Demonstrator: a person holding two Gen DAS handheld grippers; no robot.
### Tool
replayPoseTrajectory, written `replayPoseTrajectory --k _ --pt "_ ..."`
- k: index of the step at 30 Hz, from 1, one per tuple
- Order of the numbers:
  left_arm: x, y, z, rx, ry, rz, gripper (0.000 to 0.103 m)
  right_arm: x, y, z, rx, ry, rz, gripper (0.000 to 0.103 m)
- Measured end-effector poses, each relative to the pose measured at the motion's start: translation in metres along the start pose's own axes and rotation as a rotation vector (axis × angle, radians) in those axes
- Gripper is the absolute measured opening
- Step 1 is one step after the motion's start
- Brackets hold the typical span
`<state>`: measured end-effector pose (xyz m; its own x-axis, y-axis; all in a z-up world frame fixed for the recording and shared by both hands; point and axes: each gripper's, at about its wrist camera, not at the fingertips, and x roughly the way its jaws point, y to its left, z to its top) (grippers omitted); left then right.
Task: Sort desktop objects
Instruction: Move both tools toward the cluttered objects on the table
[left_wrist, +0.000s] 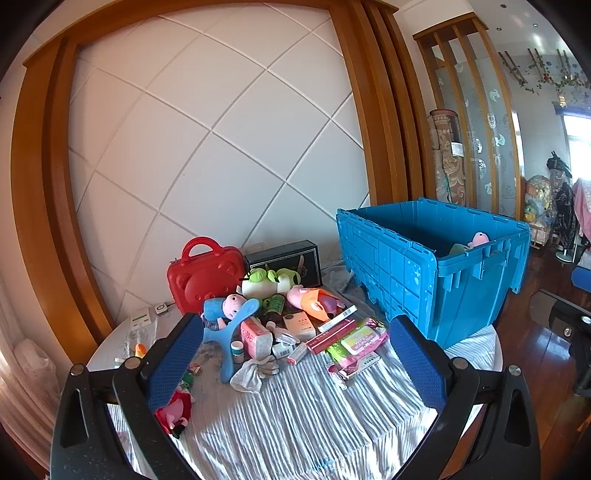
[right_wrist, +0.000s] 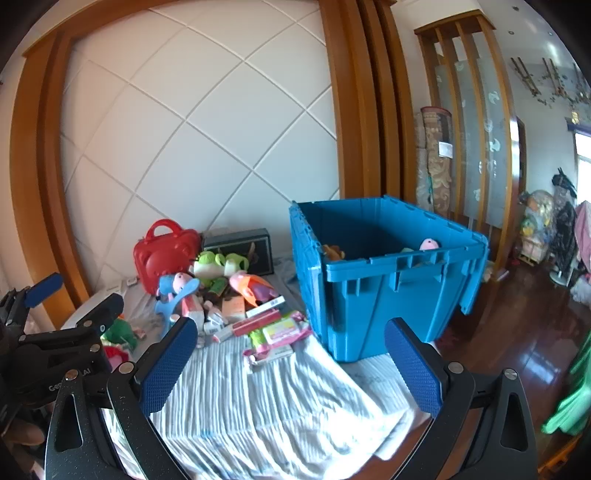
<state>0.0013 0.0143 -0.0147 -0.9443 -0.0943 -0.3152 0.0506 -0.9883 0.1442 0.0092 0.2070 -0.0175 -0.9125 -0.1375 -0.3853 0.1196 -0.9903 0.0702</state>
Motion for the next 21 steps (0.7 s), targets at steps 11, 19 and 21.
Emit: replayPoseTrajectory --k 11,19,21 --pt "-0.001 -0.012 0.002 -0.008 0.006 0.021 0.102 0.002 -0.013 -0.001 -0.016 0.003 0.018 0.103" --pt "0.006 -0.020 -0.001 -0.009 0.021 0.051 0.102 0.007 -0.025 -0.001 -0.019 0.005 0.050 0.103" --pt "0.009 -0.024 -0.003 0.001 0.017 0.054 0.102 0.010 -0.027 -0.002 -0.021 0.009 0.058 0.103"
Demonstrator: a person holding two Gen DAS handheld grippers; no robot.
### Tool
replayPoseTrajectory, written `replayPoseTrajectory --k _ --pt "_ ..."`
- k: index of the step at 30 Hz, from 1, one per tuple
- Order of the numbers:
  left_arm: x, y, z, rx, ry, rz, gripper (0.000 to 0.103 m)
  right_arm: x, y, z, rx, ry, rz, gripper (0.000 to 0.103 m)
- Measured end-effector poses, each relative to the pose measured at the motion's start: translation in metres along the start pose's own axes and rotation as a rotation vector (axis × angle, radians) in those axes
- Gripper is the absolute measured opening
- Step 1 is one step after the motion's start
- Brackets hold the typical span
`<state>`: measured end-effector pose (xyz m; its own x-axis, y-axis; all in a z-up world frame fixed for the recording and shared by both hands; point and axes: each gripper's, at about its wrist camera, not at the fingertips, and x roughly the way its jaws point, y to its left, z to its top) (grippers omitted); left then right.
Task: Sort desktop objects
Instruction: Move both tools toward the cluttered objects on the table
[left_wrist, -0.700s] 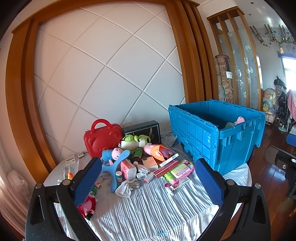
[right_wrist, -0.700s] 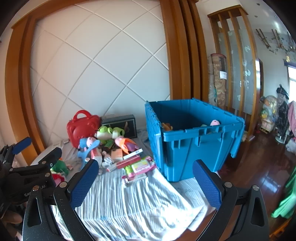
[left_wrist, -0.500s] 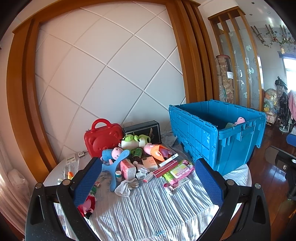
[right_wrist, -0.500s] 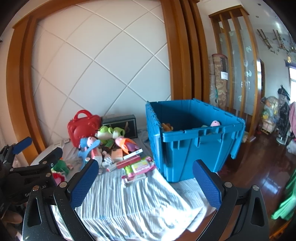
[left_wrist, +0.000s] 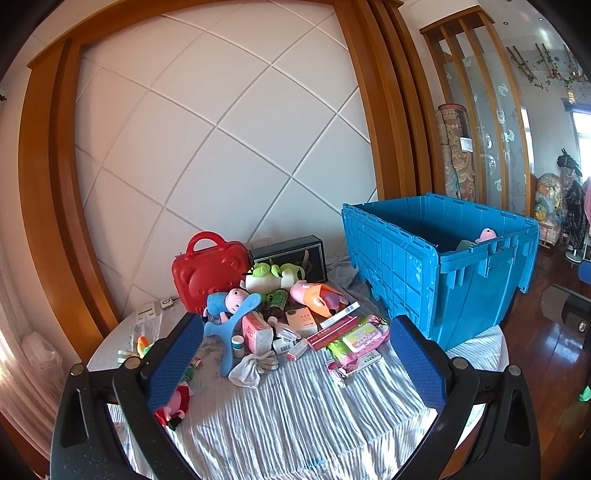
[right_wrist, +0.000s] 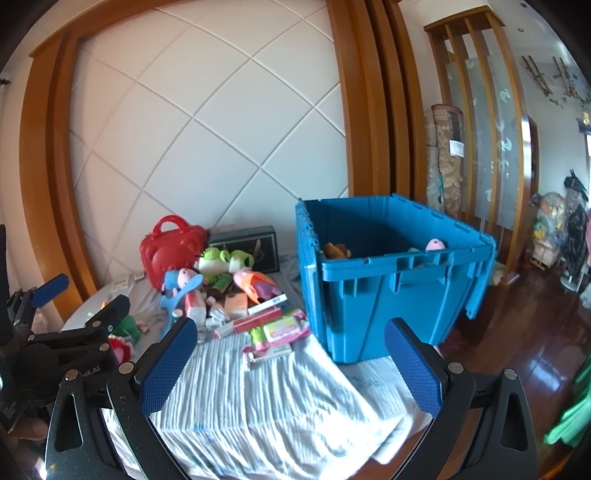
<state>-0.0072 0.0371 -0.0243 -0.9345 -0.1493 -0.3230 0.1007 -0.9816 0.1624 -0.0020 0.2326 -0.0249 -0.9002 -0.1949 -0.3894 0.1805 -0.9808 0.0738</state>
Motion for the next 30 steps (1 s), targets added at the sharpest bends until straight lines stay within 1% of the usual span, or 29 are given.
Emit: replayPoseTrajectory --k 2,6,8,13,18,21,24,30 --pt "0.002 -0.004 -0.002 0.005 0.007 0.007 0.102 0.002 -0.003 -0.001 -0.001 0.002 0.009 0.103" --pt "0.006 -0.009 -0.006 -0.014 0.015 -0.006 0.102 0.008 -0.006 -0.002 -0.004 0.009 0.028 0.103" --pt "0.009 -0.011 -0.010 -0.020 0.026 0.004 0.102 0.011 -0.008 -0.005 -0.005 0.014 0.040 0.103" --pt "0.020 -0.012 -0.025 -0.018 0.067 0.022 0.102 0.022 -0.006 -0.016 -0.016 0.047 0.070 0.103" --pt "0.037 -0.007 -0.042 -0.017 0.085 0.008 0.102 0.044 0.005 -0.023 -0.041 0.098 0.107 0.103" --pt "0.052 0.006 -0.054 -0.026 0.106 0.008 0.102 0.059 0.015 -0.026 -0.055 0.116 0.124 0.103" --pt "0.076 0.026 -0.066 -0.034 0.138 0.012 0.102 0.080 0.027 -0.026 -0.063 0.130 0.131 0.103" --pt "0.134 0.084 -0.077 -0.044 0.175 0.036 0.102 0.149 0.071 -0.017 -0.076 0.188 0.149 0.103"
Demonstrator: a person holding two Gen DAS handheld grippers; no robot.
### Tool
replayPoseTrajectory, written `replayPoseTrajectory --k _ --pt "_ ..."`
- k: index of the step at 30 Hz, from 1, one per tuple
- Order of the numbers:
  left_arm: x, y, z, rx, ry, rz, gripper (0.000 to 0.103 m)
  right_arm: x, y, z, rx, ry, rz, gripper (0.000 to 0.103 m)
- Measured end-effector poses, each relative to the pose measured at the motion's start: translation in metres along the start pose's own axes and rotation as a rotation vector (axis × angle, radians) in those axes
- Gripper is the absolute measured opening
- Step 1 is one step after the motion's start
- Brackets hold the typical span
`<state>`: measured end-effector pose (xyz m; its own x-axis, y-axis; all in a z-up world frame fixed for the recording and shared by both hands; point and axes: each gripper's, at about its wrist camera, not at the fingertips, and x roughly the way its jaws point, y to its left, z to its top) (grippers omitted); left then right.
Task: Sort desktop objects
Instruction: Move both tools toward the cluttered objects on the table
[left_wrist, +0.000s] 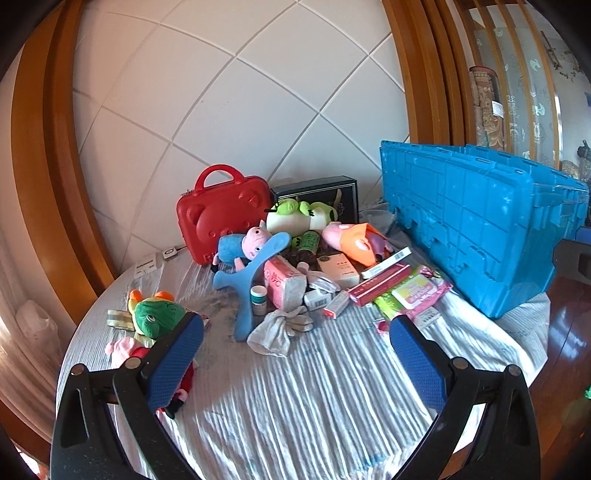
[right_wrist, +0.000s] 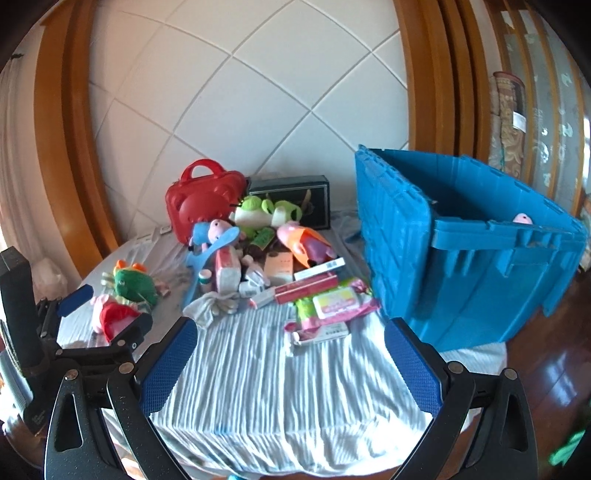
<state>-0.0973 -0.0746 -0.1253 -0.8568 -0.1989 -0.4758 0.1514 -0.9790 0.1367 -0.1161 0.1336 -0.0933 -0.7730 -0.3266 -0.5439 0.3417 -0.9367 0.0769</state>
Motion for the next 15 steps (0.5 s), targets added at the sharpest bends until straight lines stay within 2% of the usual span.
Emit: replayPoseTrajectory --k 7,11,15 --pt "0.069 0.066 0.022 0.008 0.011 0.028 0.102 0.075 0.047 0.048 0.009 0.023 -0.009 0.103" --pt "0.110 0.085 0.030 0.001 0.025 0.013 0.102 0.109 0.067 0.065 0.017 0.038 -0.012 0.103" --pt "0.152 0.095 0.032 -0.005 0.057 0.003 0.102 0.146 0.081 0.073 -0.026 0.081 -0.002 0.103"
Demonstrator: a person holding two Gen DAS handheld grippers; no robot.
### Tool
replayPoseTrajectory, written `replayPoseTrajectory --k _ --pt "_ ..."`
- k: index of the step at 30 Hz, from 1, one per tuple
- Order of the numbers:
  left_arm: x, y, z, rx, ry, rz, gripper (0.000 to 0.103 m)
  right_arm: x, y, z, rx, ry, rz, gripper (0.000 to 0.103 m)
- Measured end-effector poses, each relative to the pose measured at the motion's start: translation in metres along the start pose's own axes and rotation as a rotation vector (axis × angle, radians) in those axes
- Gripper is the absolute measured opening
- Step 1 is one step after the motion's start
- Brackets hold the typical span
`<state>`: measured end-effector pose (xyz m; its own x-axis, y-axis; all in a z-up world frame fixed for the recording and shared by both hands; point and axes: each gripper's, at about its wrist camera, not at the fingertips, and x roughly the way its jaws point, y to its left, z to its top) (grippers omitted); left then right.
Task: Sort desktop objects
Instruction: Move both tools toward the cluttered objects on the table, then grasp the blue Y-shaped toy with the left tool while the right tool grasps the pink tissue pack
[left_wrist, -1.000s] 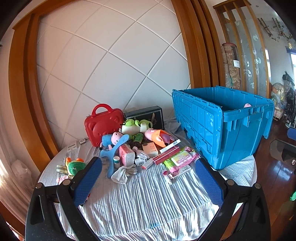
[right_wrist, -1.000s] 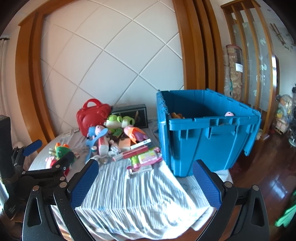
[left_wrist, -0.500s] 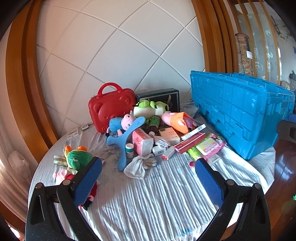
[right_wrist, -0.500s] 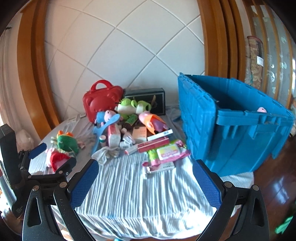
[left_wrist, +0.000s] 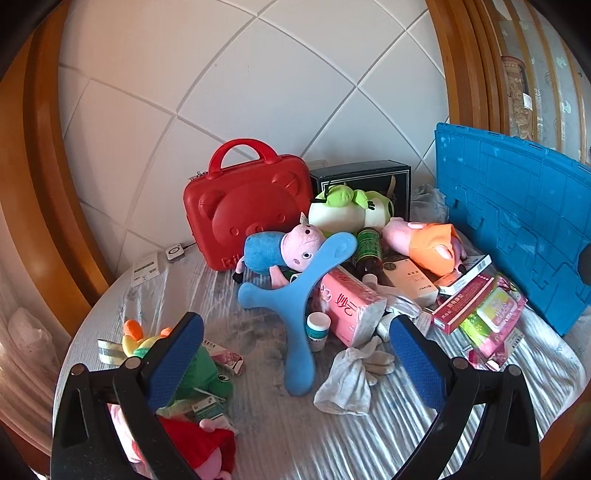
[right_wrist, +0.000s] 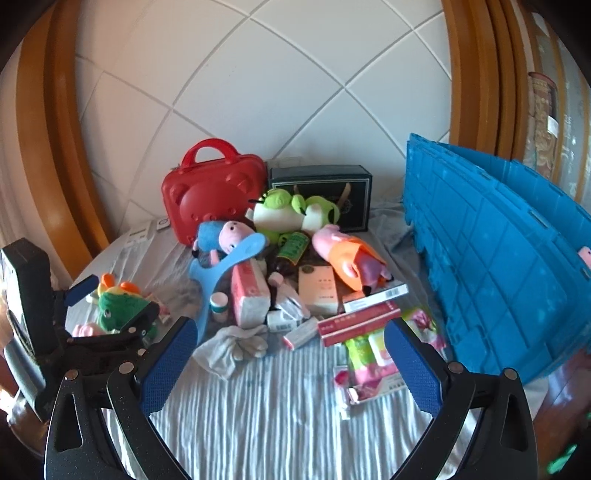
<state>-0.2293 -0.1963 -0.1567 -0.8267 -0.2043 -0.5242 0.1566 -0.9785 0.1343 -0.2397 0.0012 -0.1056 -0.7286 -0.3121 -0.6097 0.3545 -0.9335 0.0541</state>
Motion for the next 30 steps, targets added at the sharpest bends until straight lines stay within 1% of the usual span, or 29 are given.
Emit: replayPoseTrajectory --k 2,4,7,9,12,14,17,20,24,26,28,30 --pt "0.022 0.004 0.000 -0.003 0.017 0.019 0.102 0.022 0.001 0.005 -0.009 0.028 0.022 0.103" --pt "0.042 0.008 0.000 -0.012 0.044 0.038 0.102 0.049 0.000 0.010 -0.022 0.081 0.057 0.103" --pt "0.067 0.017 -0.001 -0.045 0.078 0.064 0.102 0.081 0.000 0.013 -0.065 0.104 0.094 0.103" --pt "0.082 0.023 0.001 -0.076 0.084 0.055 0.102 0.103 -0.001 0.019 -0.083 0.124 0.117 0.103" --pt "0.107 0.027 0.002 -0.078 0.103 0.078 0.102 0.136 -0.001 0.031 -0.099 0.148 0.157 0.103" --pt "0.124 0.031 0.000 -0.091 0.133 0.092 0.102 0.157 0.004 0.037 -0.118 0.173 0.192 0.103" --pt "0.151 0.035 -0.005 -0.122 0.188 0.074 0.102 0.192 0.013 0.044 -0.152 0.214 0.221 0.103" --pt "0.175 0.031 -0.009 -0.115 0.222 0.051 0.102 0.227 0.021 0.046 -0.154 0.269 0.258 0.103" --pt "0.209 0.028 -0.017 -0.094 0.275 0.012 0.102 0.250 0.027 0.044 -0.187 0.291 0.272 0.103" --pt "0.224 0.033 -0.023 -0.126 0.304 -0.023 0.102 0.260 0.028 0.044 -0.213 0.303 0.274 0.103" --pt "0.233 0.040 -0.024 -0.187 0.293 -0.078 0.094 0.271 0.029 0.043 -0.224 0.324 0.285 0.103" --pt "0.242 0.046 -0.023 -0.202 0.295 -0.105 0.085 0.283 0.029 0.040 -0.225 0.351 0.308 0.103"
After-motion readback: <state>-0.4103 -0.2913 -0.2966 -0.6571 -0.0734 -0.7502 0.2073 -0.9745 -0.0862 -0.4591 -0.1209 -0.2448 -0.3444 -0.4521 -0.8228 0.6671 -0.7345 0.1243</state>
